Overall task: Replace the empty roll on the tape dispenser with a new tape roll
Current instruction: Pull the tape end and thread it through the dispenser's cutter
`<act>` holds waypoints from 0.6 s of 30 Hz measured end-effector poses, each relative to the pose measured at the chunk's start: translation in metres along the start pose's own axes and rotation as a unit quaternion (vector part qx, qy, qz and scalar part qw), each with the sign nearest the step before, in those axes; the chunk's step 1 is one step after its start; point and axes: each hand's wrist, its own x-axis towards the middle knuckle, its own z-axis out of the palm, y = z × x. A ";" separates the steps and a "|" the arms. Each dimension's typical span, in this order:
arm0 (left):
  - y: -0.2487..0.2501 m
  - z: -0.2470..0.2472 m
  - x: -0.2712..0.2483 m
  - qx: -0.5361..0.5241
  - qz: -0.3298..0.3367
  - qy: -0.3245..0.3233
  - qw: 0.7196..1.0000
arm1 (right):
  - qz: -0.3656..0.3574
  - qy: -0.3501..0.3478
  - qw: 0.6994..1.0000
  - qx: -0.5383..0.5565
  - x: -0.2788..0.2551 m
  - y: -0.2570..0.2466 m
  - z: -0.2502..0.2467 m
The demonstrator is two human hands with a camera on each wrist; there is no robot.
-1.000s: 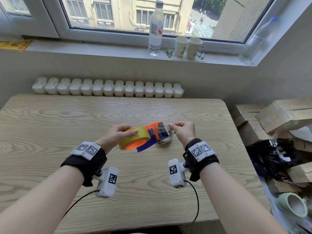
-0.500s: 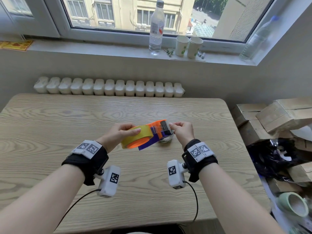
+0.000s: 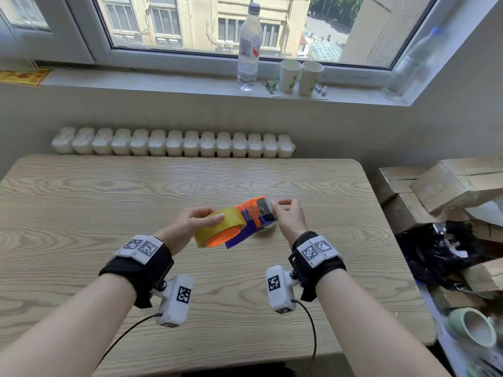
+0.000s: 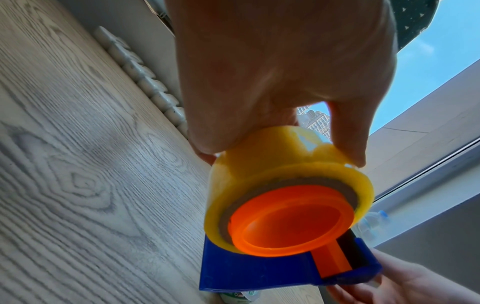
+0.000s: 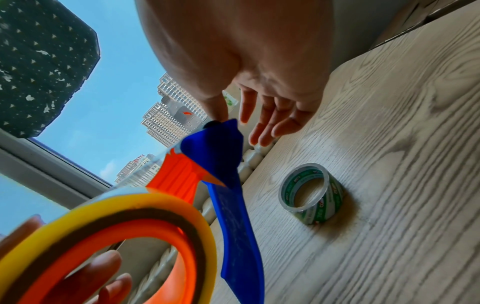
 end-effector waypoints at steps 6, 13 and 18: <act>-0.002 -0.007 0.000 -0.007 -0.013 0.010 1.000 | 0.016 -0.024 0.998 0.051 -0.002 -0.003 -0.004; 0.002 -0.009 -0.002 0.012 -0.012 -0.016 1.000 | 0.021 -0.085 0.995 0.051 -0.002 0.000 0.004; 0.005 -0.009 -0.004 0.021 -0.019 -0.039 0.999 | 0.019 -0.081 0.996 0.041 -0.003 0.004 0.004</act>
